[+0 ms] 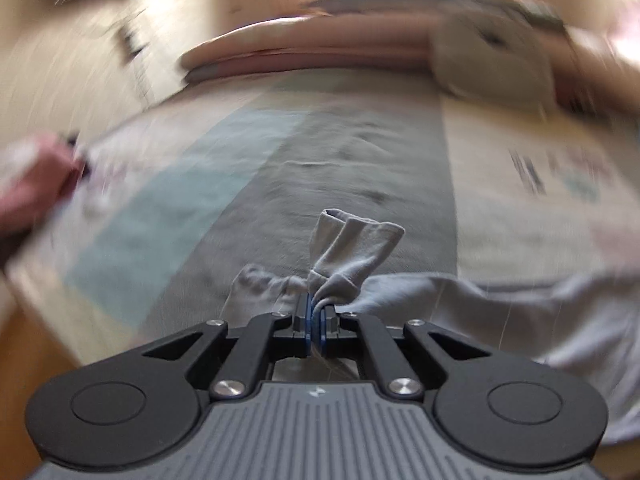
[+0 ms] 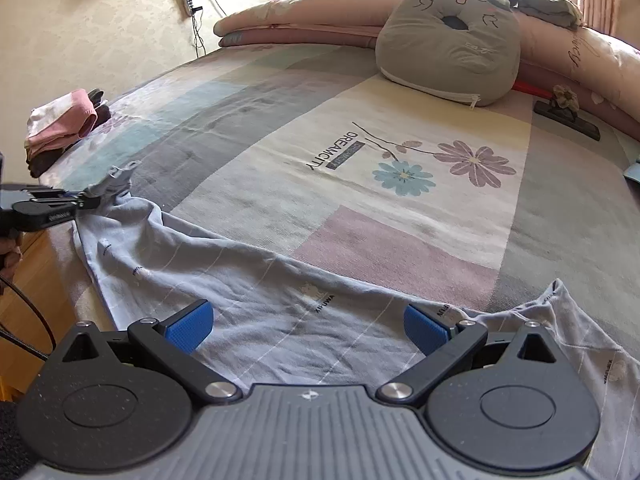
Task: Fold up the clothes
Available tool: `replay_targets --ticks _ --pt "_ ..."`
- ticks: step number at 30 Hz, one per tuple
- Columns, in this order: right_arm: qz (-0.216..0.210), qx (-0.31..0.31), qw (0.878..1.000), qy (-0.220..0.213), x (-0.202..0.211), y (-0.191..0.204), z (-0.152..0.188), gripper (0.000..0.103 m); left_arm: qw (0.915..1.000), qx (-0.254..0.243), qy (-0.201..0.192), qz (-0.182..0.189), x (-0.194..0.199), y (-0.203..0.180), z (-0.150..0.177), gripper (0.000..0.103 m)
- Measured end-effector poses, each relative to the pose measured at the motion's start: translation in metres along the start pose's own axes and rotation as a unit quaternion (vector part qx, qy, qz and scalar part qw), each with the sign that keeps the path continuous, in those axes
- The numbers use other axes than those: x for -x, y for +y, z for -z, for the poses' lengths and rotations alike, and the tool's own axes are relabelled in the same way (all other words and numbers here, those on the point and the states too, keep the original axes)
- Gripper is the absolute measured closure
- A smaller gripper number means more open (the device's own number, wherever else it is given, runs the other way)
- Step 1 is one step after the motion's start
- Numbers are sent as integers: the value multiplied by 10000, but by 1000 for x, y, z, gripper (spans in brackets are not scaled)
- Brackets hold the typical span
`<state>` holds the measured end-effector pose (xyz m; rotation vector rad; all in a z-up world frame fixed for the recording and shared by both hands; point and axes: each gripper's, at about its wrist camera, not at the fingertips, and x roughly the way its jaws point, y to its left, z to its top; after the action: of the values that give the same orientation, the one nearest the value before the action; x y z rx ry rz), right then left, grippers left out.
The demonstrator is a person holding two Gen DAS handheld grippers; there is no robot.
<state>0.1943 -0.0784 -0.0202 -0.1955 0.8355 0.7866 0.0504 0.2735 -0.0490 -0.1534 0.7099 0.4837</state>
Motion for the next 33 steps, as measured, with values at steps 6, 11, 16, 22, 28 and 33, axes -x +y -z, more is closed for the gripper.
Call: replay_targets --ticks 6,11,16,22,28,33 --pt "-25 84 9999 87 -6 4 -4 0 9741 2193 -135 532 -6 56 28 101" --pt "-36 179 9996 195 -11 9 -5 0 9518 2932 -393 814 -5 70 45 101" --pt "-78 309 9991 283 -14 16 -9 0 9356 3328 -660 974 -7 72 58 101" --pt "-72 500 9981 358 -17 23 -13 0 9247 3606 -619 1049 -12 74 72 101" --pt "-197 619 9973 333 -19 27 -16 0 9226 3716 -394 963 -17 78 79 101" --pt "-720 852 9936 174 -27 33 -30 27 9426 3244 -382 694 3 77 67 71"
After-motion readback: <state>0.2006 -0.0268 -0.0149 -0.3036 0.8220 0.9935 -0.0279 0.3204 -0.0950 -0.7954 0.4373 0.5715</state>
